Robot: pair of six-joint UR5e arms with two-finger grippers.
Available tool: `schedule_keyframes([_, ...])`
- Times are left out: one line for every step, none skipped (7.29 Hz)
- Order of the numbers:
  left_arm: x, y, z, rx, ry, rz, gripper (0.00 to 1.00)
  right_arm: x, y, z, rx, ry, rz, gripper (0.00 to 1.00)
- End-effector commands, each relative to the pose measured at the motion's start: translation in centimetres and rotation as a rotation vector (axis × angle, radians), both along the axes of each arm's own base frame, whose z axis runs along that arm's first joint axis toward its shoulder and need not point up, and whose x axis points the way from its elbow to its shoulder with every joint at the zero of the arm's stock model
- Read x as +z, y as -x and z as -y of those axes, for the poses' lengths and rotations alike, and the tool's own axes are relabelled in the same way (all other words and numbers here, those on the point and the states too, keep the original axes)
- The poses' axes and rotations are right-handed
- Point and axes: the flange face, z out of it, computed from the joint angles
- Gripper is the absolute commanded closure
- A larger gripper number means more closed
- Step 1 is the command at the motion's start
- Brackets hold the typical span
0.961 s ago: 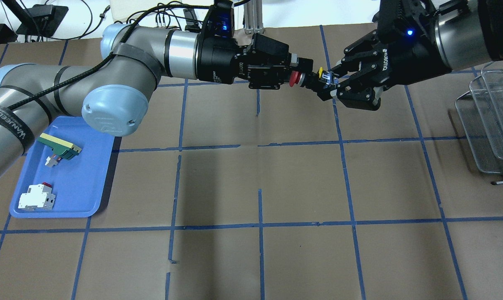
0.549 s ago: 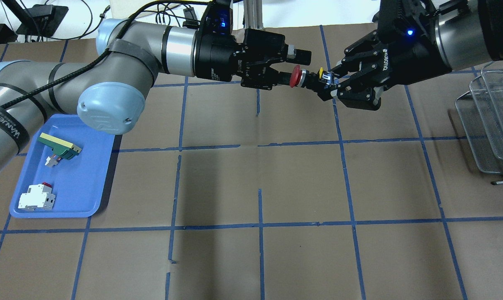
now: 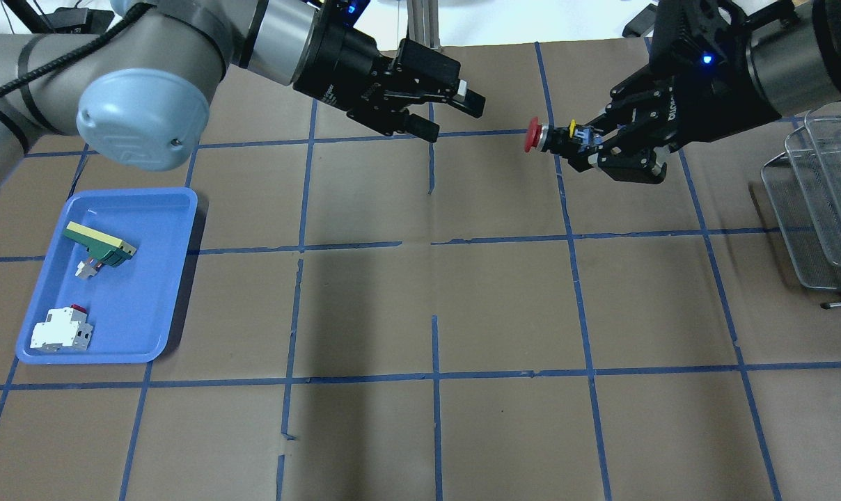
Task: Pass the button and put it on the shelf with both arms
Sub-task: 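Open the left gripper and withdraw it while the right carries the button to the basket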
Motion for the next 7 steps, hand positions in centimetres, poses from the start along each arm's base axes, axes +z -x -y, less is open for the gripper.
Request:
schedule_keyframes([2.6, -3.5, 0.2, -0.019, 0.003, 0.437, 0.00, -2.0, 9.4, 1.7, -0.305, -0.124, -0.033, 1.00])
schedule_keyframes([2.9, -5.6, 0.3, -0.017, 0.003, 0.578, 0.00, -4.1, 13.0, 2.8, -0.467, -0.231, -0.024, 1.00])
schedule_keyframes([1.9, -10.2, 1.1, 0.012, -0.011, 0.785, 0.00, -5.1, 16.7, 2.8, -0.591, -0.288, -0.049, 1.00])
schedule_keyframes([1.1, -14.7, 2.0, 0.082, -0.046, 0.849, 0.00, -4.2, 20.4, 2.8, -0.665, -0.247, -0.189, 1.00])
schedule_keyframes([2.0, -17.6, 1.8, 0.124, -0.051, 0.863, 0.00, -4.5, 22.8, 3.9, -0.737, -0.217, -0.306, 1.00])
schedule_keyframes([2.4, -17.9, 1.4, 0.130, -0.049, 0.867, 0.00, -6.5, 25.3, 4.7, -0.824, -0.251, -0.373, 1.00])
schedule_keyframes([2.3, -17.7, 0.9, 0.128, -0.046, 0.865, 0.00, -7.5, 28.3, 4.5, -0.925, -0.277, -0.364, 1.00])
